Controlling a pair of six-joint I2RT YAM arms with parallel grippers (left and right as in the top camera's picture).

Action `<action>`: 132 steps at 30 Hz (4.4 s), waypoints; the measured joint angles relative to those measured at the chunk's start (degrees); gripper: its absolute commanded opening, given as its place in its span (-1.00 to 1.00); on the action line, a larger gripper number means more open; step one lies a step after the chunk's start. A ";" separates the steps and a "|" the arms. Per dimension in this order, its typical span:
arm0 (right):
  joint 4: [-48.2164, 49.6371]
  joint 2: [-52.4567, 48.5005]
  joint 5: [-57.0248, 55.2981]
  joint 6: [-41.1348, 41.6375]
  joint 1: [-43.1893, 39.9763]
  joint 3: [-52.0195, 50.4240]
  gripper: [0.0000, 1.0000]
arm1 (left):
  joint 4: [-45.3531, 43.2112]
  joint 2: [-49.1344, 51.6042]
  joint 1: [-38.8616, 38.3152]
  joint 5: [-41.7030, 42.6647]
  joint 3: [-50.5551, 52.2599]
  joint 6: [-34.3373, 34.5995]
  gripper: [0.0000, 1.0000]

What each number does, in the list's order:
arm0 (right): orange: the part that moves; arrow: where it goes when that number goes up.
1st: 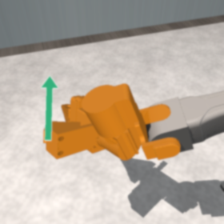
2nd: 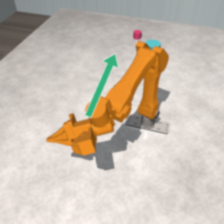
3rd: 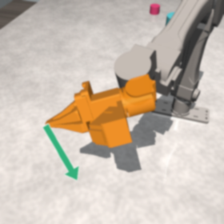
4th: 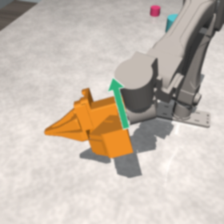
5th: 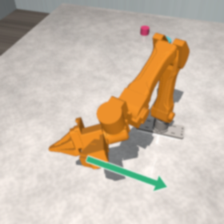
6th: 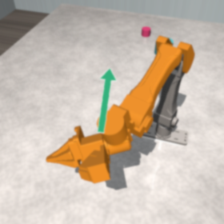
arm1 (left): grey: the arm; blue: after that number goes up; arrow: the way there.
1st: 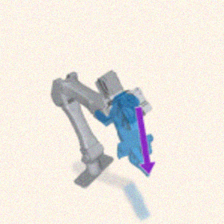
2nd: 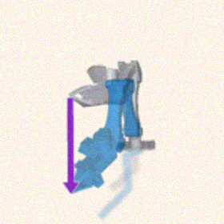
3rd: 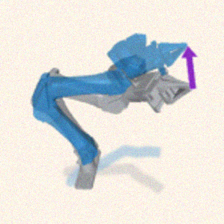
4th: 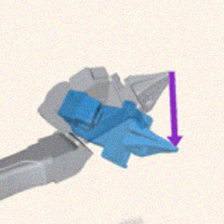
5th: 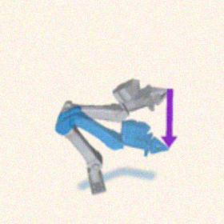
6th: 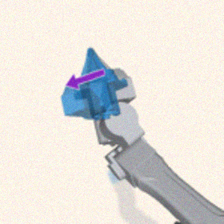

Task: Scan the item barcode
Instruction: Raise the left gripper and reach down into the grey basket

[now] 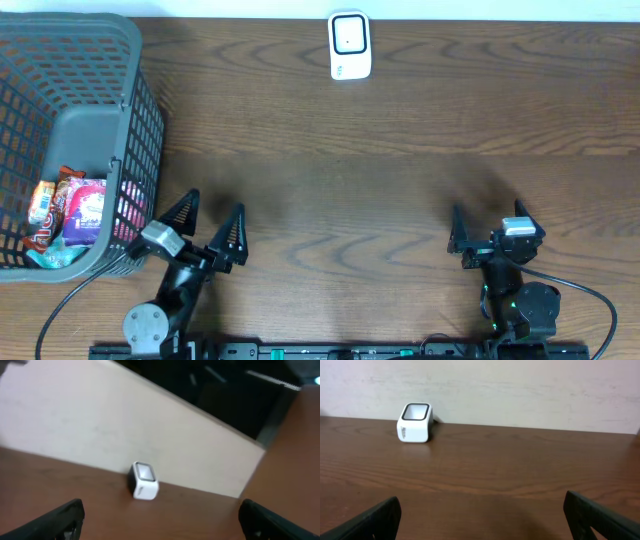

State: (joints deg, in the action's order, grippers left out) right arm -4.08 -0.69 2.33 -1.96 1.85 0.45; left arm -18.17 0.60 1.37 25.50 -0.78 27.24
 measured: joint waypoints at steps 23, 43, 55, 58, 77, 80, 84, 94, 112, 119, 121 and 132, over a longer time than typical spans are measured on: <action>0.02 0.00 -0.02 -0.02 0.00 -0.02 0.99 | 29.59 49.09 1.64 -7.76 -66.90 -16.15 0.96; 0.02 0.00 -0.02 0.00 0.00 -0.02 0.99 | 49.13 72.43 14.21 -39.56 -89.90 -23.04 0.96; 0.02 0.00 -0.02 0.00 0.00 -0.02 0.99 | 57.31 81.15 22.18 -45.66 -89.68 -25.75 0.96; 0.02 0.00 -0.02 -0.02 0.00 -0.02 0.98 | 59.39 81.92 22.21 -45.48 -89.20 -25.81 0.96; 0.02 0.00 -0.02 0.00 0.00 -0.02 0.99 | 69.33 94.23 27.67 -40.11 -87.62 -23.39 0.96; 0.02 0.00 -0.02 0.00 0.00 -0.02 0.98 | 68.63 94.23 27.69 -36.92 -87.62 -22.38 0.95; 0.02 0.00 -0.02 0.00 0.00 -0.02 0.98 | 68.54 94.23 28.61 -36.50 -87.62 -19.74 0.96; 0.02 0.00 -0.02 0.00 0.00 -0.02 0.99 | 70.79 94.23 34.10 -35.78 -87.65 -14.32 0.96; 0.02 0.00 -0.02 -0.02 0.00 -0.02 0.98 | 71.67 94.23 33.99 -32.85 -87.62 -13.70 0.96; 0.02 0.00 -0.02 -0.02 0.00 -0.02 0.99 | 71.87 94.23 33.99 -32.44 -87.62 -13.70 0.96; 0.02 0.00 -0.02 0.00 0.00 -0.02 0.99 | 71.93 94.23 33.99 -32.24 -87.62 -13.70 0.96; 0.02 0.00 -0.02 0.00 0.00 -0.02 0.98 | 73.24 94.23 33.99 -31.98 -87.62 -13.70 0.96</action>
State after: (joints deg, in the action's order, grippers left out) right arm -4.05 -0.69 2.31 -1.96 1.85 0.43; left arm 55.07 94.83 35.35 -6.48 -88.40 13.54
